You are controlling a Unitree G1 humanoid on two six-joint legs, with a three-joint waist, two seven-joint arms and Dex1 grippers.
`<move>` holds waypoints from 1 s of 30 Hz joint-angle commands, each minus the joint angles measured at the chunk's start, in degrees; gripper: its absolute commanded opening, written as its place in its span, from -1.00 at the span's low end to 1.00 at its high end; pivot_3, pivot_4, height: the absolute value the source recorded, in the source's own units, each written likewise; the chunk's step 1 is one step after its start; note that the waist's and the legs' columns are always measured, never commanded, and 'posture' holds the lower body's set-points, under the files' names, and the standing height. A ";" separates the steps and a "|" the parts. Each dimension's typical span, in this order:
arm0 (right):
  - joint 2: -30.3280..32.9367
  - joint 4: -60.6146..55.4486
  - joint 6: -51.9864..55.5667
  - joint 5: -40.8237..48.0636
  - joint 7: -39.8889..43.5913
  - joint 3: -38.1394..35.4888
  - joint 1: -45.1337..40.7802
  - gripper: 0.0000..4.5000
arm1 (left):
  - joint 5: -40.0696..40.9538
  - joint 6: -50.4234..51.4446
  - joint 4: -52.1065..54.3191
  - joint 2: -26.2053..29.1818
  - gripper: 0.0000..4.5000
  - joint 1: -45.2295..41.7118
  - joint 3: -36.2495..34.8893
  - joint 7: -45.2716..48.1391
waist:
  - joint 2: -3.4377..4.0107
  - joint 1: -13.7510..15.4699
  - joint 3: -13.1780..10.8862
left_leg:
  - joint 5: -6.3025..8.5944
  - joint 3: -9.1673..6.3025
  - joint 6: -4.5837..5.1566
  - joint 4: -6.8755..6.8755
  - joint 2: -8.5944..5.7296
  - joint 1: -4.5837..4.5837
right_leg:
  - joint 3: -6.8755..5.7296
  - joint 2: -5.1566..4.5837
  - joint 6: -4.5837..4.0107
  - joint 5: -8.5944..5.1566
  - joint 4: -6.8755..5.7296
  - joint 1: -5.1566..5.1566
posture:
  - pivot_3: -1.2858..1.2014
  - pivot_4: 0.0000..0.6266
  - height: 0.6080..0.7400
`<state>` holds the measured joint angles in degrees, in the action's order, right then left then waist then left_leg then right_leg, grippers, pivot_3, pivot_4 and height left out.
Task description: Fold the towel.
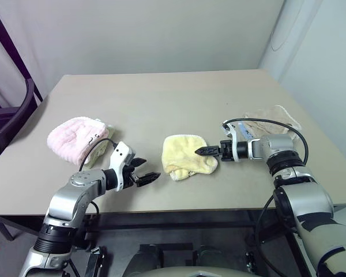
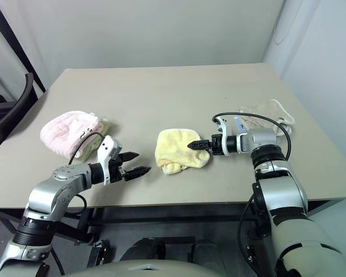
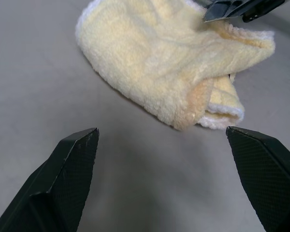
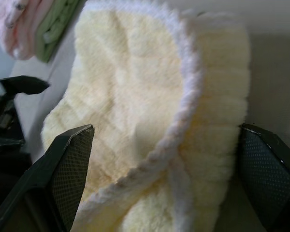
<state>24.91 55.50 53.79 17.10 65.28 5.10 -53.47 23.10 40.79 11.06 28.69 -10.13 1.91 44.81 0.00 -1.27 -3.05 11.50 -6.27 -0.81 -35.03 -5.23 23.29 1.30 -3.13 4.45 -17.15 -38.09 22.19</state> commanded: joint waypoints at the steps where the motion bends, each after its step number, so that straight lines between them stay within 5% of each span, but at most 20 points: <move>1: -2.37 0.50 2.67 -0.40 4.38 1.90 -1.58 1.00 | 0.21 -0.97 2.23 0.45 0.98 -0.31 -0.70 -0.84 | 0.00 -0.14 0.00 | 0.00 0.00 0.00 0.01 0.02 0.00 | 0.00 0.01 0.04 0.03 -0.01 0.00 | 0.03 -1.00 1.00; 10: -6.42 3.38 6.04 -1.44 3.24 0.63 -1.79 1.00 | 0.33 -2.60 2.26 -0.83 0.98 -0.55 -0.71 -2.75 | 0.03 -1.48 0.05 | 0.01 -0.01 -0.02 0.04 0.01 0.00 | 0.01 0.02 0.09 0.05 -0.03 0.03 | 0.03 -1.00 1.00; 15: -7.05 4.58 6.01 -0.85 -1.10 -3.05 -1.55 0.45 | -0.12 -3.58 0.64 -0.52 1.00 -1.78 -1.21 -2.95 | 0.06 -1.43 0.08 | 0.01 -0.03 -0.03 0.04 0.02 -0.03 | 0.00 0.04 0.11 0.07 -0.04 0.04 | 0.03 -1.00 1.00; 24: -6.78 -8.08 12.55 4.17 -3.26 -7.85 3.66 -0.93 | 0.06 -3.85 -0.66 -0.76 1.00 -2.97 -1.17 -2.87 | 0.06 -1.36 0.08 | 0.01 -0.04 -0.02 0.04 0.02 0.00 | 0.01 0.05 0.14 0.09 -0.05 0.02 | 0.03 -1.00 1.00; 30: -7.96 -29.69 22.12 14.15 -13.81 -22.31 8.68 -1.00 | -1.29 -5.73 -5.22 -1.55 1.00 -5.60 0.13 -2.58 | 0.10 -1.06 0.05 | 0.01 -0.06 -0.02 -0.08 -0.02 0.11 | 0.02 0.03 0.12 0.09 -0.05 0.08 | 0.03 -1.00 1.00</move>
<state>17.64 32.48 73.85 27.04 54.34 -12.13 -43.95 22.34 36.68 5.91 27.16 -14.23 1.68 42.08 0.10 -2.32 -3.00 11.51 -6.33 -0.83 -35.09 -5.26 23.40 1.32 -3.11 4.58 -17.06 -38.12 22.29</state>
